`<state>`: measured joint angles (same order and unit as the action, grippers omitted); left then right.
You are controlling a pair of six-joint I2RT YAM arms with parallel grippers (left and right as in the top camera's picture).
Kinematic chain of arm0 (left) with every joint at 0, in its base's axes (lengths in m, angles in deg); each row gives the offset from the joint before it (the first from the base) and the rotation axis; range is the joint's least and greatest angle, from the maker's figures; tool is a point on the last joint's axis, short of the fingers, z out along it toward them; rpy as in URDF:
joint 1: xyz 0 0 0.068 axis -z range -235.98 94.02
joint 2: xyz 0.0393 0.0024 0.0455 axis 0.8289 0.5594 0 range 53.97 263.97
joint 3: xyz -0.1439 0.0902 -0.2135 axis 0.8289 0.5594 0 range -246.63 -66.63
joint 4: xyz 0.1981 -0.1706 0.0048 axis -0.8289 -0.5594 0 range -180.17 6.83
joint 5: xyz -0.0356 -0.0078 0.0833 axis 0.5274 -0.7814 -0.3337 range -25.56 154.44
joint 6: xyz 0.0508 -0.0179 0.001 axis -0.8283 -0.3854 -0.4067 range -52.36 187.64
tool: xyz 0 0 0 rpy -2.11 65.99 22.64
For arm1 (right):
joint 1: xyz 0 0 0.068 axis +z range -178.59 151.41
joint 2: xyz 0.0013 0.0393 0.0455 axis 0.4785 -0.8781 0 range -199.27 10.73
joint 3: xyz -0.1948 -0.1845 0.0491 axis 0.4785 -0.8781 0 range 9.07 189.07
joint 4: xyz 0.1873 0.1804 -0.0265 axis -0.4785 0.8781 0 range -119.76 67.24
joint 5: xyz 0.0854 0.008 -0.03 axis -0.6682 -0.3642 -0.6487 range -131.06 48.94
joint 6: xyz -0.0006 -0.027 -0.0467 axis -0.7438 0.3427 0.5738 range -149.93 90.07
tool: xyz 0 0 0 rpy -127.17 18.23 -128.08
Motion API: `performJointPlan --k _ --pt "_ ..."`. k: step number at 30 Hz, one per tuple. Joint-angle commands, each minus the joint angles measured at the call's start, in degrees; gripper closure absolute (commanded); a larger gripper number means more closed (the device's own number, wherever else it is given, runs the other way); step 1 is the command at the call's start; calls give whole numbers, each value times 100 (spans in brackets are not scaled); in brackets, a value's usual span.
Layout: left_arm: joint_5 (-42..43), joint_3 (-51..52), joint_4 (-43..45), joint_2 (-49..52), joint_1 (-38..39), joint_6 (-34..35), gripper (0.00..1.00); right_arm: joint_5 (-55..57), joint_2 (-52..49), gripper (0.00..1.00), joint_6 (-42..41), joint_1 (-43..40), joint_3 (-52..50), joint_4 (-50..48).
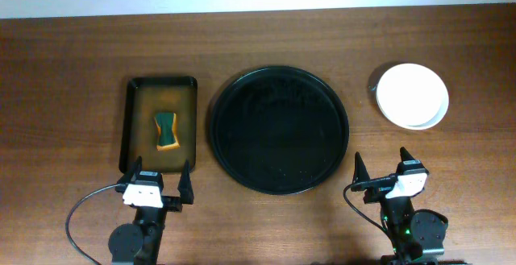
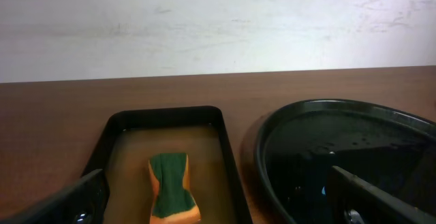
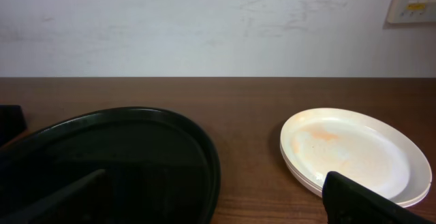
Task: Clean dirty plates on tray and stack at the side
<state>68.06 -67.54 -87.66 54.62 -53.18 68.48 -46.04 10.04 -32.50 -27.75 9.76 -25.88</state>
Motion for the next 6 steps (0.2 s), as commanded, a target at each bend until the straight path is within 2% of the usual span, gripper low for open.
performJointPlan --k 1,6 --pt "-37 37 9 -24 -26 -111 1 48 48 1 44 28 -37 22" --pt "-37 37 9 -24 -26 -111 1 48 48 1 44 28 -37 22"
